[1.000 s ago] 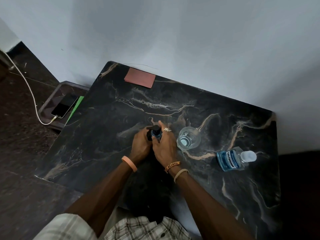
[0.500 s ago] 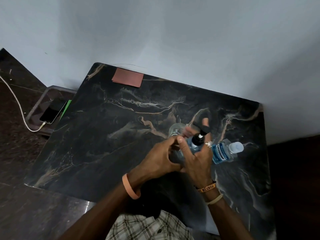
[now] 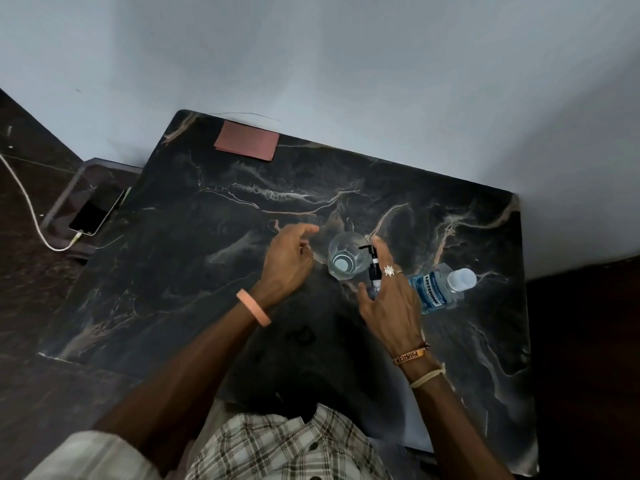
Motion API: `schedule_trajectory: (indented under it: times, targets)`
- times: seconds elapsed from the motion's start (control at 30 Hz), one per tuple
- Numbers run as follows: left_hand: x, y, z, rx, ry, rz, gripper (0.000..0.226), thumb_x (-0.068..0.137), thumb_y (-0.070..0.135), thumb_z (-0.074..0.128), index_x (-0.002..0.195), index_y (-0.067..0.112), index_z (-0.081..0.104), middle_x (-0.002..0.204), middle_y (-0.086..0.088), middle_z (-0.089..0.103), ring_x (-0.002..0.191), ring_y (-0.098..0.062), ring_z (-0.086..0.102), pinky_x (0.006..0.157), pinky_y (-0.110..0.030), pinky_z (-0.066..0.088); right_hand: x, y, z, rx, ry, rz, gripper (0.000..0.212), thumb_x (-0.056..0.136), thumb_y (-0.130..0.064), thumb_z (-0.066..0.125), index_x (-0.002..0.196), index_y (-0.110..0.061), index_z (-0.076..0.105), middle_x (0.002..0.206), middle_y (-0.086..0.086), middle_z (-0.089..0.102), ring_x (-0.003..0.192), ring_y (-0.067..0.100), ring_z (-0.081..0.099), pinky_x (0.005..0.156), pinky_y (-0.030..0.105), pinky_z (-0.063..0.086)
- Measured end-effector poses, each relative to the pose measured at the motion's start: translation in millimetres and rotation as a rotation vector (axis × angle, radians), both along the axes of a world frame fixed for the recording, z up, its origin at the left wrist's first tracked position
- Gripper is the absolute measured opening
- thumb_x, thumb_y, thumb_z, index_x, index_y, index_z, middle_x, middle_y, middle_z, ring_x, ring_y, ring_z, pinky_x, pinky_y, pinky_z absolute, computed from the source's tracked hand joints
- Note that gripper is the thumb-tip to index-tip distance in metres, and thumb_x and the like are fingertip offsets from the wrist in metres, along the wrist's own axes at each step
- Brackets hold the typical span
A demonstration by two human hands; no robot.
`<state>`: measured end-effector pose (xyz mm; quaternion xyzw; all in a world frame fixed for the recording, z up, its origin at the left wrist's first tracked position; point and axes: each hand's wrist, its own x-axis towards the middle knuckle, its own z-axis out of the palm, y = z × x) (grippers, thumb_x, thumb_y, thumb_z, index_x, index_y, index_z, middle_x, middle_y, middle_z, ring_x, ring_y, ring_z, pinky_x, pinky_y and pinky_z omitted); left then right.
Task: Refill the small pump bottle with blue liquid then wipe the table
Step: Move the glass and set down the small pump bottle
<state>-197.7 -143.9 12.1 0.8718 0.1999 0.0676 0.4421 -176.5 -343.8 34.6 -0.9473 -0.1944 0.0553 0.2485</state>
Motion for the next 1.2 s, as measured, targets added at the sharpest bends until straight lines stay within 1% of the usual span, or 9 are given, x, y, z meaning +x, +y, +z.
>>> schedule_trajectory:
  times: [0.07,0.13,0.3,0.4,0.5,0.77,0.97,1.13,1.2]
  targets:
    - [6,3,0,0.010,0.006,-0.016,0.036,0.091,-0.002,0.053,0.122,0.013,0.063,0.123,-0.007,0.063,0.107,-0.016,0.062,0.094,-0.028,0.051,4,4,-3,-0.055,0.048,0.013,0.078,0.089,-0.029,0.060,0.152,-0.038,0.015,0.113,0.004,0.061,0.093,0.024,0.063,0.080,0.044,0.056]
    - [8,4,-1,0.004,-0.007,-0.014,0.035,0.091,-0.001,0.053,0.122,0.013,0.063,0.124,-0.007,0.062,0.108,-0.017,0.062,0.095,-0.033,0.052,4,6,-3,-0.031,0.071,-0.008,0.077,0.091,-0.028,0.059,0.153,-0.038,0.015,0.119,0.006,0.060,0.093,0.025,0.064,0.079,0.046,0.056]
    - [4,5,-8,0.007,-0.008,-0.005,0.034,0.091,0.001,0.055,0.121,0.015,0.064,0.123,-0.004,0.062,0.105,-0.014,0.062,0.091,-0.025,0.050,6,2,-5,-0.093,0.037,-0.002,0.077,0.089,-0.025,0.057,0.153,-0.038,0.015,0.108,0.005,0.061,0.086,0.024,0.063,0.074,0.044,0.057]
    - [2,4,-13,0.000,0.011,-0.006,0.034,0.092,0.003,0.055,0.122,0.016,0.064,0.124,-0.004,0.062,0.107,-0.014,0.061,0.093,-0.029,0.051,4,1,-4,-0.045,0.066,-0.037,0.076,0.092,-0.026,0.060,0.154,-0.033,0.017,0.123,0.008,0.059,0.095,0.025,0.066,0.077,0.043,0.058]
    - [3,4,-14,-0.003,0.004,-0.018,0.034,0.092,0.003,0.056,0.122,0.016,0.064,0.123,-0.004,0.062,0.108,-0.015,0.060,0.095,-0.030,0.051,5,0,-6,-0.088,0.044,-0.010,0.066,0.093,-0.031,0.058,0.150,-0.029,0.025,0.117,0.004,0.060,0.095,0.024,0.065,0.078,0.042,0.057]
    - [11,2,-14,-0.038,0.006,-0.024,0.032,0.091,0.004,0.056,0.118,0.018,0.065,0.122,-0.002,0.062,0.110,-0.015,0.060,0.096,-0.034,0.052,5,-1,-11,-0.045,0.061,0.017,0.078,0.092,-0.034,0.061,0.153,-0.038,0.013,0.125,0.004,0.060,0.099,0.023,0.065,0.084,0.042,0.057]
    - [10,3,-18,-0.045,0.015,-0.019,0.031,0.091,0.005,0.058,0.117,0.021,0.066,0.124,-0.001,0.062,0.108,-0.011,0.058,0.095,-0.029,0.050,-2,0,-7,0.208,-0.051,-0.057,0.095,0.086,-0.025,0.072,0.151,-0.049,0.007,0.149,-0.004,0.045,0.121,0.000,0.047,0.095,0.011,0.036]
    - [11,3,-19,-0.055,0.021,-0.015,0.029,0.092,0.008,0.057,0.117,0.021,0.066,0.125,0.000,0.063,0.111,-0.012,0.059,0.095,-0.031,0.050,2,0,-8,0.114,0.019,-0.027,0.078,0.089,-0.030,0.068,0.151,-0.039,0.021,0.138,0.003,0.055,0.107,0.016,0.065,0.091,0.036,0.056]
    - [11,2,-19,-0.074,0.021,-0.016,0.030,0.091,0.008,0.058,0.116,0.022,0.066,0.125,0.000,0.064,0.110,-0.012,0.059,0.095,-0.030,0.051,-2,1,-9,0.155,0.011,-0.041,0.081,0.088,-0.026,0.070,0.152,-0.036,0.022,0.143,0.001,0.052,0.112,0.011,0.061,0.094,0.022,0.051]
